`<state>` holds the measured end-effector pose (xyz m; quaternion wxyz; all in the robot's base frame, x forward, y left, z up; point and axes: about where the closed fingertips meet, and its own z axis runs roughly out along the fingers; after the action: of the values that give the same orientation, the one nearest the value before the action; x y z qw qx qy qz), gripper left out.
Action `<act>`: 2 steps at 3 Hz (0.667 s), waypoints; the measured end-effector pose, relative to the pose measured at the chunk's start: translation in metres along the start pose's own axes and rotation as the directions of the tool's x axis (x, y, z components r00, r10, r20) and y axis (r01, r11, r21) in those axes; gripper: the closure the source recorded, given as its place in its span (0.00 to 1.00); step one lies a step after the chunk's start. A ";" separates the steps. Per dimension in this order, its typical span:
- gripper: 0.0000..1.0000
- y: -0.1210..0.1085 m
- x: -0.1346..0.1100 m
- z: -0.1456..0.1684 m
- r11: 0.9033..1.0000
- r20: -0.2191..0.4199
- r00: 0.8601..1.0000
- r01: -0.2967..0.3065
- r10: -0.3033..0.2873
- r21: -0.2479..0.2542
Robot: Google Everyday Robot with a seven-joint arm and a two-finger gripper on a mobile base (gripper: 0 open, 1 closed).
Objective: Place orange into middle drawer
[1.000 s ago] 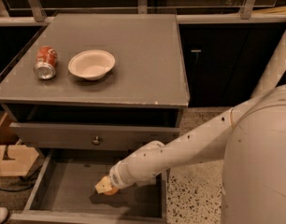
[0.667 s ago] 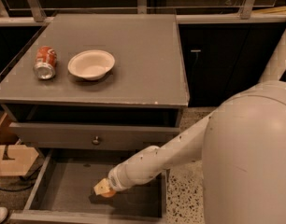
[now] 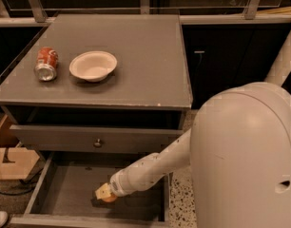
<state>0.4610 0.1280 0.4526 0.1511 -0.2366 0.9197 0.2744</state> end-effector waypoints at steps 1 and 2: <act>1.00 -0.003 0.007 0.010 1.000 -0.013 1.000 -0.021 0.021 0.001; 1.00 -0.014 0.013 0.031 0.998 -0.020 0.998 -0.060 0.060 0.020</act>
Offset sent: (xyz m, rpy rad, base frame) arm 0.0082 0.0080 -0.0710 -0.0441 0.0625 -0.0972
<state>0.4622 0.1311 0.4162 0.1354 -0.2103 0.9306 0.2673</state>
